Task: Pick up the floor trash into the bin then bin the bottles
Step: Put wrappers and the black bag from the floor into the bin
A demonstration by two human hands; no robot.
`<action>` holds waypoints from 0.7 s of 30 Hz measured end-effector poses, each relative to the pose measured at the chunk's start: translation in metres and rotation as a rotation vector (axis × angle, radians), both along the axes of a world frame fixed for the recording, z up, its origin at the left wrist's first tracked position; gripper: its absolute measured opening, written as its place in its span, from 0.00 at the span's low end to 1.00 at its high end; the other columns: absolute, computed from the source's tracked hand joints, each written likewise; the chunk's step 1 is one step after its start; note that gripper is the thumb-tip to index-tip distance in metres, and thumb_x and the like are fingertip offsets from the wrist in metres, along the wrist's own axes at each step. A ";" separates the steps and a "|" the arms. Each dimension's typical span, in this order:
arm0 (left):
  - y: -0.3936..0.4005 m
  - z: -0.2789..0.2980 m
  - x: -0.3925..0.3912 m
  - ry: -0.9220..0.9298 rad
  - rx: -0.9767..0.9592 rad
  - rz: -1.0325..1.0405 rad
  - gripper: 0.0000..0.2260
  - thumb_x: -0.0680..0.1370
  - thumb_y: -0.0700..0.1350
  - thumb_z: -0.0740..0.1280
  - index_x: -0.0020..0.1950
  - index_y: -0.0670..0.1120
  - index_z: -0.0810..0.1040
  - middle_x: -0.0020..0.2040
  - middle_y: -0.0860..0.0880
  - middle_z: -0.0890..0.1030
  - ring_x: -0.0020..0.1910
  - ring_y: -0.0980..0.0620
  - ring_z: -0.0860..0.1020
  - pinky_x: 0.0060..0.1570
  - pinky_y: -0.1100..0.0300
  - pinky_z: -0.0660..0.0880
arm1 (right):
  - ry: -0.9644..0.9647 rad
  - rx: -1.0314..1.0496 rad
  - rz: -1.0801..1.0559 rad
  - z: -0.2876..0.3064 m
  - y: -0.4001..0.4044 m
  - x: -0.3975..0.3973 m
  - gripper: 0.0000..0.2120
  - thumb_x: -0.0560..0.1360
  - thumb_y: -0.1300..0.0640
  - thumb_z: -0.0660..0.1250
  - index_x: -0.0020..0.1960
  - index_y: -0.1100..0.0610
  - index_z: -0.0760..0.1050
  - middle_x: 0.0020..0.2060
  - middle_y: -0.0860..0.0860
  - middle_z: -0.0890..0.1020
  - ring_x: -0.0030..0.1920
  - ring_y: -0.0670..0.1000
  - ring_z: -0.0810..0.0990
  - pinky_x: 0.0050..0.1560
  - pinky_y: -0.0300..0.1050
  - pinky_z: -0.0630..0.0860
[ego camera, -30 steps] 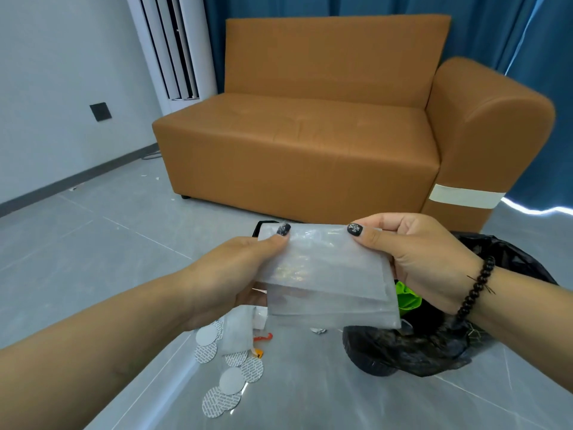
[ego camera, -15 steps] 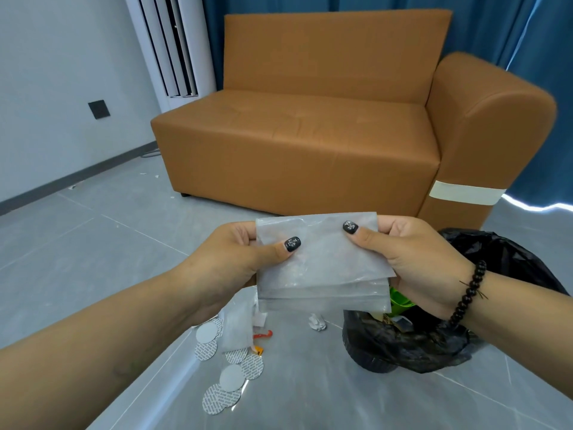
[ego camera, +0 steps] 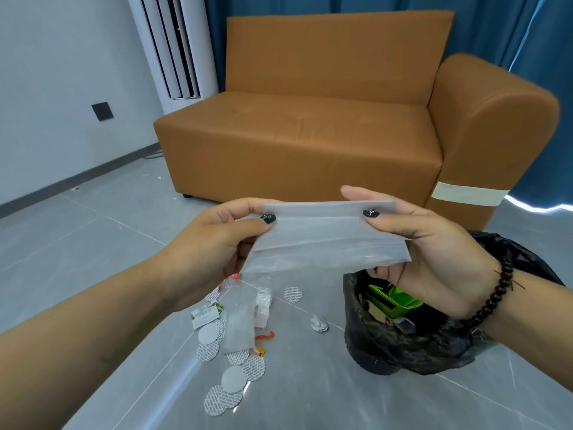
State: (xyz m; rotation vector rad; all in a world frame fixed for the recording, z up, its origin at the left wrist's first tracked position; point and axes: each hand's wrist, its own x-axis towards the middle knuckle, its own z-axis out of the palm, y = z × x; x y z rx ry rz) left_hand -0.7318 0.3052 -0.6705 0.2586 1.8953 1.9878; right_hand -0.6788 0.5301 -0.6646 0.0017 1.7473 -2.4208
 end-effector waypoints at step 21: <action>0.001 -0.006 -0.003 0.052 -0.050 -0.025 0.16 0.69 0.48 0.74 0.55 0.45 0.81 0.49 0.36 0.83 0.44 0.41 0.78 0.44 0.52 0.75 | 0.153 0.457 -0.152 -0.011 -0.001 -0.002 0.12 0.73 0.68 0.68 0.45 0.53 0.84 0.43 0.59 0.85 0.44 0.58 0.83 0.45 0.50 0.81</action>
